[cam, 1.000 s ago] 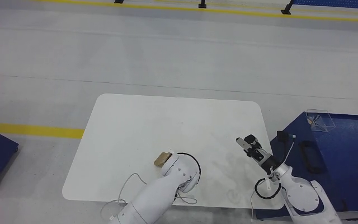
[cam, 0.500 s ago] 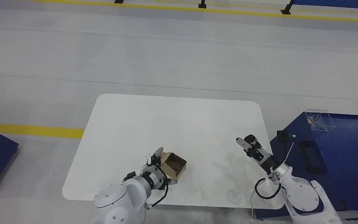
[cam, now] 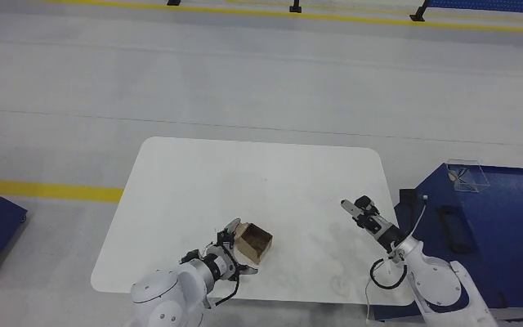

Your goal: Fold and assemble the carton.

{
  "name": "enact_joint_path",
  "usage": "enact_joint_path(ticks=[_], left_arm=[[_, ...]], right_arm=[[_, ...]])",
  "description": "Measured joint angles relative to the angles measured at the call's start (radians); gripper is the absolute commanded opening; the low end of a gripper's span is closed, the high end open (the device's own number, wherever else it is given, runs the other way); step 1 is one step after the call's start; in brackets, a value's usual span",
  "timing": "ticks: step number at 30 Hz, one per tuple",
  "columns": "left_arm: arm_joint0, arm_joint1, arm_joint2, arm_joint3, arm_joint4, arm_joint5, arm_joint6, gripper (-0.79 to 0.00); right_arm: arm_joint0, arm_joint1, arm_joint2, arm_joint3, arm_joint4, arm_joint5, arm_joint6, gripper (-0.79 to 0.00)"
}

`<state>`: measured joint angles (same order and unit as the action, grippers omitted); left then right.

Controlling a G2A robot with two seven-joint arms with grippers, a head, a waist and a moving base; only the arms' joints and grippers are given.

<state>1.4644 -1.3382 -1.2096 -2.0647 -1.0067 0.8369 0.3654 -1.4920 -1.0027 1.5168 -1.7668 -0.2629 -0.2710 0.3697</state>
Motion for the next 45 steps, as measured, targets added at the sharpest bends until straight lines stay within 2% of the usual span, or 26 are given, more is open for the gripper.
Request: enact_joint_path(ticks=[1,4,6,8,13,17,23,30,38,45], left_arm=[[-0.012,0.006,0.022,-0.014,0.062,0.024,0.018,0.000],[-0.021,0.025,0.136,-0.048,0.388,0.062,0.092,0.000],[-0.043,0.035,0.222,-0.022,0.612,0.145,0.104,0.000],[-0.055,0.046,0.285,0.025,0.765,0.179,0.069,0.000],[-0.074,0.068,0.341,0.166,0.931,0.175,-0.036,0.000],[-0.111,0.067,0.381,0.258,0.989,0.175,-0.081,0.000],[-0.137,0.056,0.411,0.270,1.006,0.175,-0.146,0.000],[-0.180,0.031,0.437,0.336,1.028,0.175,-0.167,0.000],[-0.188,-0.007,0.423,0.391,0.985,0.175,-0.122,0.000],[-0.204,-0.044,0.445,0.414,0.934,0.175,-0.077,0.000]], right_arm=[[0.026,-0.003,-0.036,-0.008,-0.059,0.058,0.005,0.000],[0.120,-0.017,-0.161,-0.006,-0.231,0.217,0.038,0.000],[0.186,-0.029,-0.251,0.008,-0.352,0.305,0.049,0.000],[0.253,-0.043,-0.338,0.039,-0.451,0.371,0.075,0.000],[0.383,-0.078,-0.499,0.126,-0.562,0.410,0.129,0.000],[0.449,-0.107,-0.599,0.204,-0.609,0.414,0.142,0.000],[0.484,-0.135,-0.680,0.271,-0.641,0.380,0.161,0.000],[0.494,-0.155,-0.726,0.324,-0.668,0.347,0.183,0.000],[0.504,-0.176,-0.722,0.364,-0.660,0.372,0.156,0.000],[0.503,-0.184,-0.702,0.373,-0.673,0.385,0.130,0.000]])
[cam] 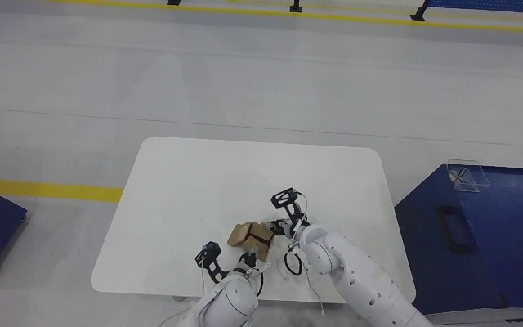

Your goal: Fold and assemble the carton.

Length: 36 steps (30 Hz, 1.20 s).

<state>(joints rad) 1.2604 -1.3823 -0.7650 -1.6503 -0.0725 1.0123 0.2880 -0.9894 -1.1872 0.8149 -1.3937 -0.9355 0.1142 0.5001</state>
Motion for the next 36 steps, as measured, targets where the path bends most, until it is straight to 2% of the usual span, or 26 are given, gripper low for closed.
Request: enact_joint_path(ticks=[8,10,14,19,21,24,28,32,34,36], left_arm=[[-0.039,-0.061,0.060,-0.031,-0.073,0.000,0.094,0.000],[-0.033,-0.068,0.064,-0.051,-0.069,0.000,0.121,0.000],[0.011,-0.064,0.071,-0.057,0.005,0.000,0.177,0.000],[0.010,-0.064,0.071,-0.056,-0.003,0.000,0.175,0.000],[0.015,-0.065,0.059,-0.066,-0.013,-0.012,0.176,0.000],[0.063,-0.059,-0.016,-0.106,-0.038,-0.127,0.175,0.000],[0.144,-0.040,-0.073,-0.144,-0.022,-0.313,0.102,0.000],[0.195,-0.031,-0.125,-0.158,-0.034,-0.634,0.067,0.000],[0.194,-0.031,-0.117,-0.157,-0.034,-0.689,0.069,0.000],[0.193,-0.031,-0.115,-0.157,-0.033,-0.655,0.070,0.000]], right_arm=[[-0.029,0.001,0.063,-0.027,0.026,-0.017,-0.054,0.000],[-0.045,0.005,0.094,-0.041,0.057,-0.023,-0.066,0.000],[-0.063,0.007,0.131,-0.056,0.147,-0.040,-0.060,0.000],[-0.065,0.007,0.127,-0.053,0.114,-0.038,-0.067,0.000],[-0.076,0.006,0.123,-0.044,0.064,-0.016,-0.115,0.000],[-0.095,-0.002,0.122,-0.036,0.058,0.010,-0.194,0.000],[-0.123,-0.005,0.140,-0.037,0.054,0.022,-0.280,0.000],[-0.151,-0.006,0.161,-0.061,0.072,0.010,-0.332,0.000],[-0.151,-0.006,0.161,-0.061,0.073,0.009,-0.332,0.000],[-0.151,-0.006,0.161,-0.061,0.072,0.010,-0.331,0.000]])
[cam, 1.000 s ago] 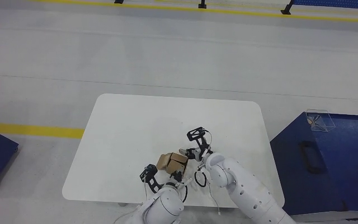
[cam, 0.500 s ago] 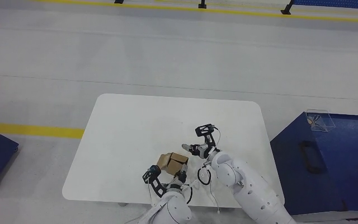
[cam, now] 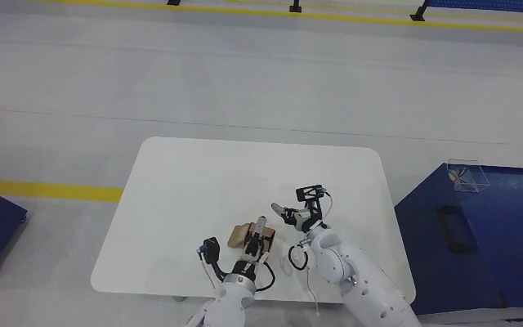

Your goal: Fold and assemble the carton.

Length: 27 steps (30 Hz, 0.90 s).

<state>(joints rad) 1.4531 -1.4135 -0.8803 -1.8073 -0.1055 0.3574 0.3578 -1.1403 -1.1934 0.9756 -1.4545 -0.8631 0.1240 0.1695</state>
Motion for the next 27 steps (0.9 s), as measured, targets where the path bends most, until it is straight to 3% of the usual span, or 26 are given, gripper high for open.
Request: enact_joint_path(ticks=[2,4,8,13,19,27], left_arm=[[-0.003,-0.001,-0.004,-0.005,-0.001,0.086,0.003,0.000],[-0.001,-0.003,-0.020,-0.023,-0.004,0.099,0.030,0.000],[0.033,-0.011,-0.064,0.031,-0.066,-0.070,0.095,0.000],[0.056,-0.020,-0.111,0.100,-0.161,-0.175,0.140,0.000],[0.016,-0.046,-0.101,0.218,-0.246,-0.320,0.173,0.000],[-0.081,-0.084,-0.068,0.393,-0.322,-0.390,0.208,0.000]], right_arm=[[-0.002,0.000,-0.002,-0.001,-0.004,-0.003,-0.002,0.000],[-0.011,-0.002,-0.013,-0.007,-0.026,-0.008,-0.014,0.000],[-0.031,-0.011,-0.043,-0.015,-0.075,-0.016,-0.059,0.000],[-0.046,-0.021,-0.079,-0.007,-0.142,-0.011,-0.087,0.000],[-0.041,-0.035,-0.108,0.022,-0.207,0.022,-0.088,0.000],[-0.023,-0.056,-0.129,0.057,-0.240,0.042,-0.068,0.000]])
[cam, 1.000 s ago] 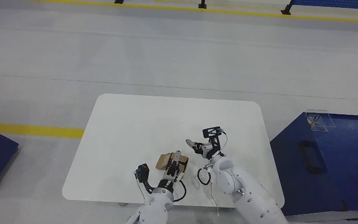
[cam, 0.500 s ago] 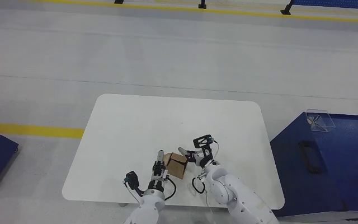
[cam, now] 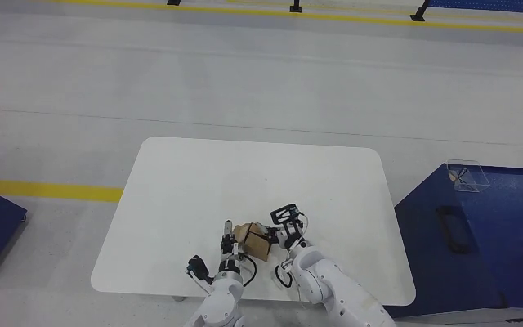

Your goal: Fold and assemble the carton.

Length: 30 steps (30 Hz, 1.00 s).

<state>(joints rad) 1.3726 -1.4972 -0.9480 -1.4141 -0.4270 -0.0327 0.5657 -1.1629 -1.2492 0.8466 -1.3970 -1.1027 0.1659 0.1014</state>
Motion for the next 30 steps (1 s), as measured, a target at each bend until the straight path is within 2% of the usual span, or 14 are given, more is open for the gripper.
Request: enact_joint_path(ticks=[8,16,22,30], left_arm=[[-0.050,-0.028,0.012,0.107,0.020,-0.071,0.062,0.000],[-0.052,-0.037,-0.016,0.101,0.047,-0.103,0.076,0.000],[-0.072,-0.045,-0.042,0.116,0.041,-0.119,0.056,0.000],[-0.119,-0.057,-0.075,0.199,-0.015,-0.132,-0.031,0.000]], right_arm=[[0.011,-0.016,-0.008,0.034,-0.023,-0.004,0.005,0.000],[0.018,-0.028,0.003,0.051,-0.027,-0.014,0.009,0.000],[0.018,-0.035,0.006,0.058,-0.044,-0.024,0.016,0.000],[0.023,-0.045,0.010,0.083,-0.072,-0.034,0.026,0.000]])
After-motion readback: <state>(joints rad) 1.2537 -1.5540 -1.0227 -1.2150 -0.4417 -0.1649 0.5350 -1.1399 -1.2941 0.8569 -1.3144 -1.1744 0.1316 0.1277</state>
